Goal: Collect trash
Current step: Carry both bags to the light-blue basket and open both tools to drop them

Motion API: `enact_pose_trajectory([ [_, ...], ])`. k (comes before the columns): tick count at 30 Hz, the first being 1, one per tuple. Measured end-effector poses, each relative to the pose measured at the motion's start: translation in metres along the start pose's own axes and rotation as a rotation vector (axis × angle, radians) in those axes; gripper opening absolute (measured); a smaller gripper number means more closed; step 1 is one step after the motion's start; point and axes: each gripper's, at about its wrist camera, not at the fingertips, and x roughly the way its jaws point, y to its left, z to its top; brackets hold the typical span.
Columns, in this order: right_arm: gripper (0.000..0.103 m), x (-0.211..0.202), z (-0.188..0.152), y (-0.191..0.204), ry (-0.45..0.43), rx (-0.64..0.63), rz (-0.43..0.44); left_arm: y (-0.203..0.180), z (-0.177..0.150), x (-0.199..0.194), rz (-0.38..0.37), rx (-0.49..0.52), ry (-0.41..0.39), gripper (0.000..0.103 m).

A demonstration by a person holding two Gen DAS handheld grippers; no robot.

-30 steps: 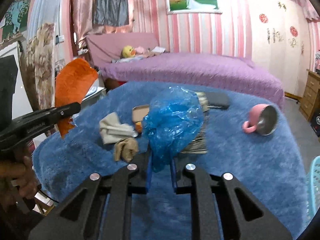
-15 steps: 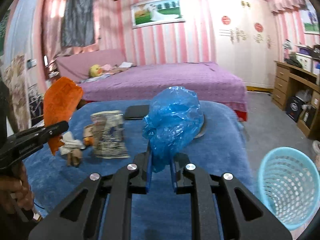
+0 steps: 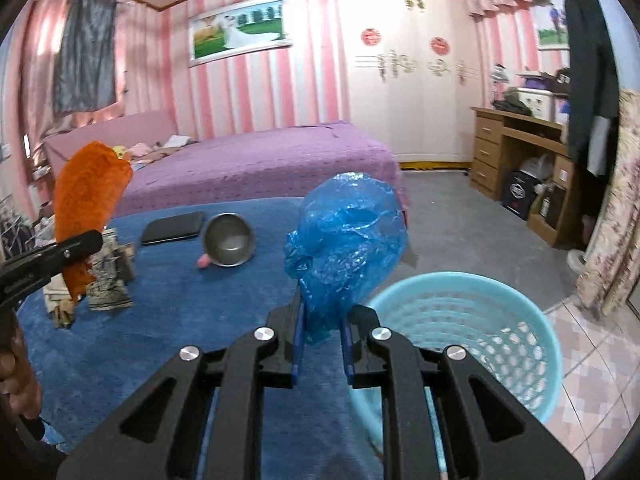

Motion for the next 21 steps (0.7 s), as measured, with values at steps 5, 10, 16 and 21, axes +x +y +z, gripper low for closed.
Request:
enact_pose_trajectory([
  [5,0.015,0.003,0.001,-0.024,0.001,0.023,-0.055,-0.031,-0.001,0.018,0.003,0.028,0.034,0.004],
  [10,0.015,0.011,-0.003,-0.053,0.020,0.059,-0.114,-0.054,-0.001,0.034,-0.043,0.043,0.058,0.004],
  [16,0.020,0.018,-0.011,-0.086,0.062,0.129,-0.157,-0.089,-0.001,0.055,-0.114,0.074,0.077,0.004],
  [21,0.074,0.017,-0.013,-0.102,0.043,0.157,-0.247,-0.129,-0.004,0.080,-0.177,0.119,0.113,0.004],
])
